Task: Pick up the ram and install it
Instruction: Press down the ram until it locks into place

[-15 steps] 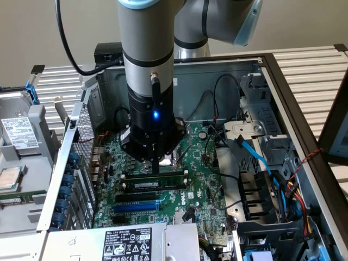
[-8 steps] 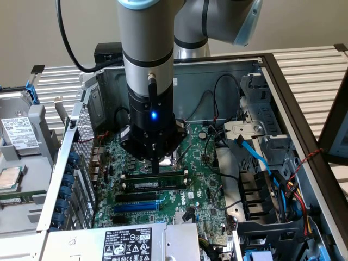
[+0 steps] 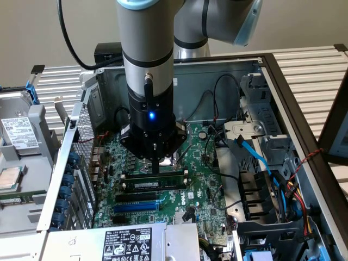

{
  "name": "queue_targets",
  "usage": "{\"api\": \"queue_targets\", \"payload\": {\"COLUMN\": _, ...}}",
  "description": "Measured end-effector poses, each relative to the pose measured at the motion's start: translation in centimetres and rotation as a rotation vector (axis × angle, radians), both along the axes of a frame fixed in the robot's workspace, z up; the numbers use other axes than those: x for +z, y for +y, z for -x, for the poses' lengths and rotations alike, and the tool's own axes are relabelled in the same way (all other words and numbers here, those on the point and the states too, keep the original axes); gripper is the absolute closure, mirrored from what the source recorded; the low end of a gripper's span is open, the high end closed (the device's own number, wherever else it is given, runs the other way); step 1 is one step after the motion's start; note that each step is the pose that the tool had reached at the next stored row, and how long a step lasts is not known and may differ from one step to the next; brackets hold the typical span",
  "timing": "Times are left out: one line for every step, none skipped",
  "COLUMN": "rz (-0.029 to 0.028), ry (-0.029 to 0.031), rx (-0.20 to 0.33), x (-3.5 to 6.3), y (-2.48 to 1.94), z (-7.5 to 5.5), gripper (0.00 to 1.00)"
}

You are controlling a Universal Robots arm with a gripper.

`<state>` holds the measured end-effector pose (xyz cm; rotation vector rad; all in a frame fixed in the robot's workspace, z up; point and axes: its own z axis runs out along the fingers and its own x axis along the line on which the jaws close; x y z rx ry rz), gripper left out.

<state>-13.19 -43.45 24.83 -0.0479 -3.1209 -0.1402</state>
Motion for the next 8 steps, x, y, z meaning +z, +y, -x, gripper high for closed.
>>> {"api": "queue_targets", "payload": {"rz": 0.0, "ry": 0.0, "rx": 0.0, "x": 0.0, "y": 0.0, "z": 0.0, "gripper": 0.89}}
{"api": "queue_targets", "payload": {"rz": 0.0, "ry": 0.0, "rx": 0.0, "x": 0.0, "y": 0.0, "z": 0.0, "gripper": 0.89}}
{"api": "queue_targets", "payload": {"rz": 0.0001, "ry": 0.0, "rx": 0.0, "x": 0.0, "y": -0.03, "z": 0.01, "gripper": 0.89}}
{"api": "queue_targets", "payload": {"rz": 0.0001, "ry": 0.0, "rx": 0.0, "x": 0.0, "y": -0.14, "z": 0.01, "gripper": 0.89}}
{"api": "queue_targets", "payload": {"rz": 0.0001, "ry": 0.0, "rx": 0.0, "x": 0.0, "y": -0.33, "z": 0.01, "gripper": 0.89}}
{"api": "queue_targets", "payload": {"rz": 0.0002, "ry": 0.0001, "rx": 0.0, "x": 0.0, "y": -0.55, "z": 0.01, "gripper": 0.89}}
{"api": "queue_targets", "payload": {"rz": 0.0002, "ry": 0.0002, "rx": 0.0, "x": 0.0, "y": -0.71, "z": 0.01, "gripper": 0.89}}
{"api": "queue_targets", "payload": {"rz": 0.0001, "ry": 0.0, "rx": 0.0, "x": 0.0, "y": -0.76, "z": 0.0, "gripper": 0.89}}
